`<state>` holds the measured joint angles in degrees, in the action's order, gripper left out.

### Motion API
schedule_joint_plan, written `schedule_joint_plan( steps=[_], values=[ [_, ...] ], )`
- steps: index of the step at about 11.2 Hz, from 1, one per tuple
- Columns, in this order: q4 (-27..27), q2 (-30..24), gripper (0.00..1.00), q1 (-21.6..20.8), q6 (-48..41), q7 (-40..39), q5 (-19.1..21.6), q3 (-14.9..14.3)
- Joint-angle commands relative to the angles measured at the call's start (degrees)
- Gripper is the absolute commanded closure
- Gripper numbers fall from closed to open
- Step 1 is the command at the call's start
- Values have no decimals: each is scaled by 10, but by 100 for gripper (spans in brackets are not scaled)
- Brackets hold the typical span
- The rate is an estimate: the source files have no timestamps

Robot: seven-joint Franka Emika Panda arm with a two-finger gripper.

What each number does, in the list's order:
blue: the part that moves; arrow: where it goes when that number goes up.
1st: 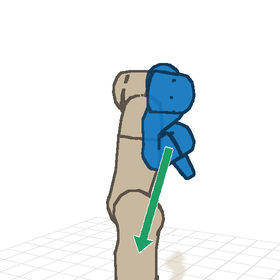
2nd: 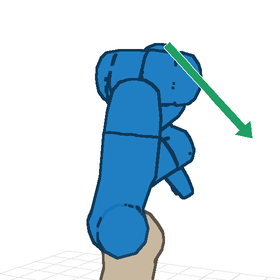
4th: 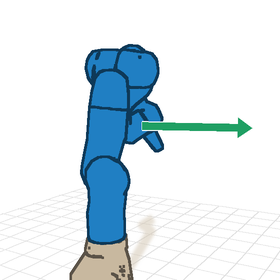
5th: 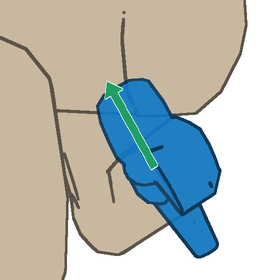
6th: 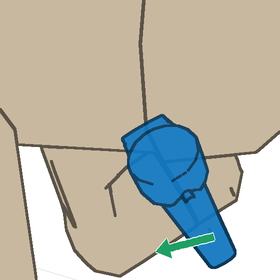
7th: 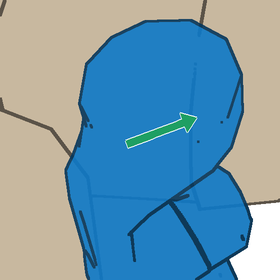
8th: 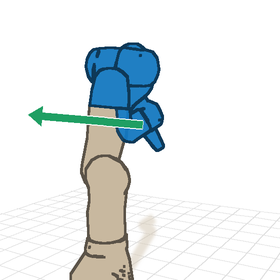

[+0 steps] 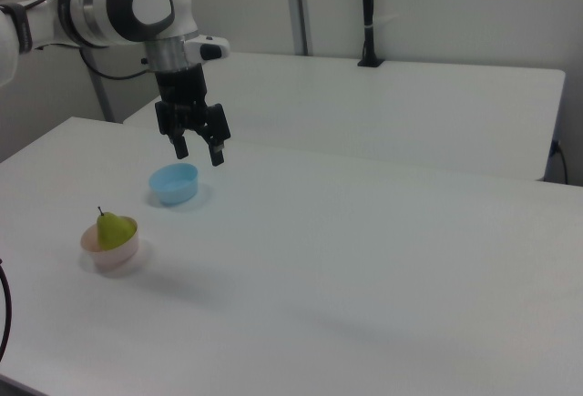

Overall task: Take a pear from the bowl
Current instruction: 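Move the open gripper over the pink bowl holding the green pear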

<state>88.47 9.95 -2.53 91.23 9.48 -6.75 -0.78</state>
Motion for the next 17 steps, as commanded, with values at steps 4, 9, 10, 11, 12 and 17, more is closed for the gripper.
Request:
schedule_joint_plan(
  steps=[4, 9, 10, 11, 12, 17],
  values=[
    [2, -12, 0, 17, -14, -18, 58, -1],
    [2, -9, 0, -3, 3, -39, 68, 10],
    [3, -9, 0, -27, 1, -41, 68, 10],
    [5, -5, 0, -47, 1, -40, 68, 10],
    [6, 0, 0, -74, 1, -37, 68, 9],
    [6, 75, 0, -176, 7, -31, 68, 9]
  ],
)
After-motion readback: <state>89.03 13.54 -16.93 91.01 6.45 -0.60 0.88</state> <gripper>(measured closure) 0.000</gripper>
